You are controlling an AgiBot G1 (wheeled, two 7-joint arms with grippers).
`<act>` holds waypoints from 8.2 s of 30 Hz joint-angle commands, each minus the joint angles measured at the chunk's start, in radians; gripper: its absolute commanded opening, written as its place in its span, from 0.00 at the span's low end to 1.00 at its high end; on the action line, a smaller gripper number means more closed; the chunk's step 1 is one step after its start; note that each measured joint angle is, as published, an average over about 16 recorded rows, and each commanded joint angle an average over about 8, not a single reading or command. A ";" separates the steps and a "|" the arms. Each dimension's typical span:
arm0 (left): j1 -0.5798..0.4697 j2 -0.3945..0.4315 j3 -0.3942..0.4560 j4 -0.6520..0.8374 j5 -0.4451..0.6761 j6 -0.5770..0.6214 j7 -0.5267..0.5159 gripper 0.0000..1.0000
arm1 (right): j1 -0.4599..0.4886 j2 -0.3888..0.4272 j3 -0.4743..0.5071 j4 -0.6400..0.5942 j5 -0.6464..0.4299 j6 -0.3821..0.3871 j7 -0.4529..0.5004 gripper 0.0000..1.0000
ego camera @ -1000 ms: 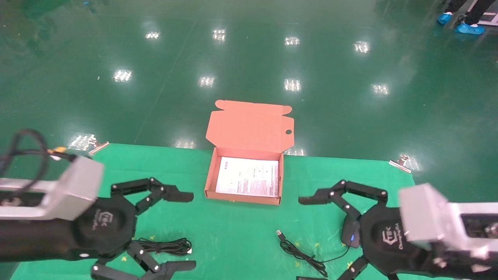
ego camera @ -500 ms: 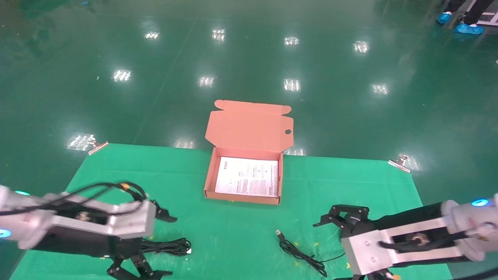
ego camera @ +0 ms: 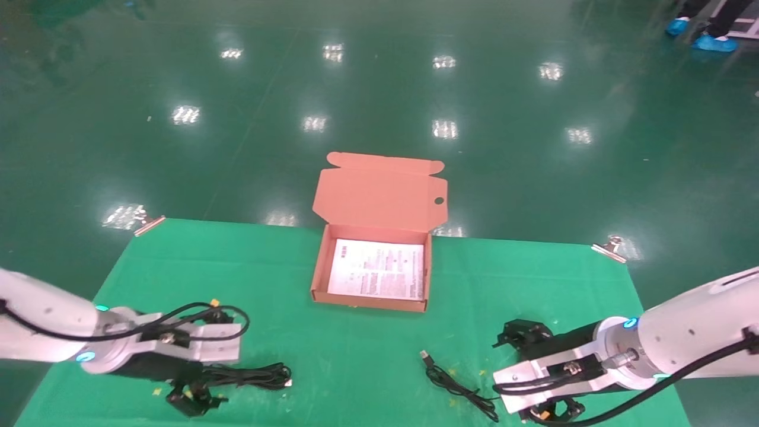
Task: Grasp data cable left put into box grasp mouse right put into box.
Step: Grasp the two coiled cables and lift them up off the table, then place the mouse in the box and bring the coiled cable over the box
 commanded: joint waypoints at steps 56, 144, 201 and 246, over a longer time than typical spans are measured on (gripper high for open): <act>-0.025 0.181 -0.021 0.561 -0.013 -0.173 0.134 0.00 | -0.054 -0.253 -0.022 -0.480 -0.074 0.199 0.076 0.00; -0.168 0.143 -0.048 0.074 0.188 -0.343 -0.042 0.00 | 0.292 -0.205 0.210 -0.278 0.015 0.402 0.180 0.00; -0.218 0.141 -0.017 0.142 0.480 -0.344 -0.274 0.00 | 0.197 -0.500 0.025 -0.900 0.268 0.574 -0.122 0.00; -0.113 0.397 0.005 0.436 0.301 -0.640 -0.016 0.00 | 0.204 -0.194 -0.177 -0.581 0.380 0.688 -0.114 1.00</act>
